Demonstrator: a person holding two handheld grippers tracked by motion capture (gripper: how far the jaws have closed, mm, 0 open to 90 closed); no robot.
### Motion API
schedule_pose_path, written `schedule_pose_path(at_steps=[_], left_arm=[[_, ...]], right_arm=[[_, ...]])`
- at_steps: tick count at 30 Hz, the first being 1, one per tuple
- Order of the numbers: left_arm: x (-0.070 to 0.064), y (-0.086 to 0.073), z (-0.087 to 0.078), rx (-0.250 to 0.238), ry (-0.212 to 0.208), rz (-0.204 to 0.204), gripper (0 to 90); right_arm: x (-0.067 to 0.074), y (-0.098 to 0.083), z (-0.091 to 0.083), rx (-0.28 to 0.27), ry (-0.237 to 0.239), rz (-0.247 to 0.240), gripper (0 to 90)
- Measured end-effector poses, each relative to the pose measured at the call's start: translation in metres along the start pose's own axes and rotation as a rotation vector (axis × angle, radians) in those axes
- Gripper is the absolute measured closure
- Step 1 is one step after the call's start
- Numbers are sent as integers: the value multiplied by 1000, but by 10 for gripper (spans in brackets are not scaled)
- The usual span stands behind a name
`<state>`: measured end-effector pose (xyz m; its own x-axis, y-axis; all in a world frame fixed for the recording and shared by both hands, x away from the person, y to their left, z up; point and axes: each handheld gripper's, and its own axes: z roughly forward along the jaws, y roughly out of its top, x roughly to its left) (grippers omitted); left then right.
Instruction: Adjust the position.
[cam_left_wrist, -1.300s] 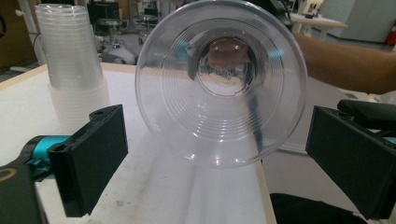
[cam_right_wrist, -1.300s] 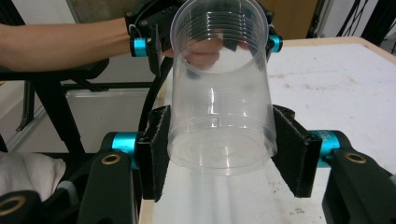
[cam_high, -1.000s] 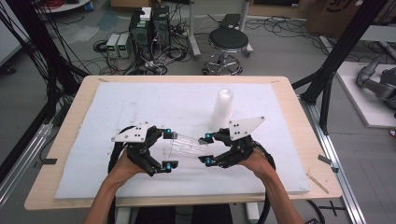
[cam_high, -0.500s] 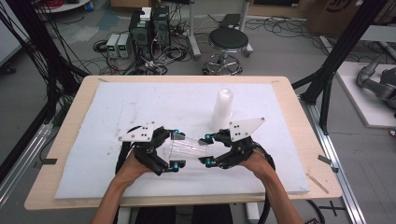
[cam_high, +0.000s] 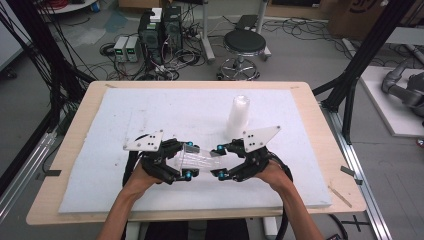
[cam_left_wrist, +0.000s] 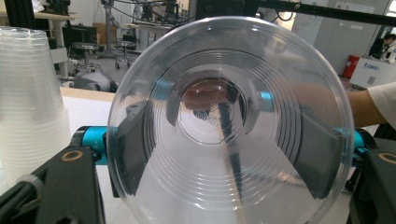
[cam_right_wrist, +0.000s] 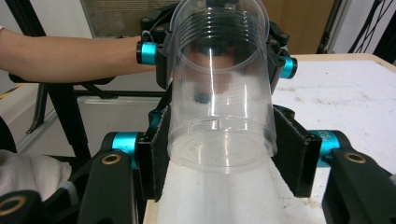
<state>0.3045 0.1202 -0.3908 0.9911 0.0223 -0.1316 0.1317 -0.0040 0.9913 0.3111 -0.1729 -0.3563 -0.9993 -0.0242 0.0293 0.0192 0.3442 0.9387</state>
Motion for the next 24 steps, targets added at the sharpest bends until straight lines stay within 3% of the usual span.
schedule_pose_path(at_steps=[10,11,12,13,16,21,24], left_arm=[[-1,0,0,11,6,8,306],[-1,0,0,16,9,13,306],[-1,0,0,22,17,16,306],[-1,0,-1,26,21,14,306],[0,1,-3,29,29,15,306],[-1,4,-7,69,59,24,307],[2,9,-10,144,96,21,307]], right_arm=[[0,0,1,9,6,-1,414],[0,0,1,15,7,7,376],[0,0,1,15,0,23,260],[0,1,2,16,-7,35,201],[1,2,2,26,-14,44,160],[2,0,0,28,-68,54,160],[4,-5,-3,32,-127,69,161]])
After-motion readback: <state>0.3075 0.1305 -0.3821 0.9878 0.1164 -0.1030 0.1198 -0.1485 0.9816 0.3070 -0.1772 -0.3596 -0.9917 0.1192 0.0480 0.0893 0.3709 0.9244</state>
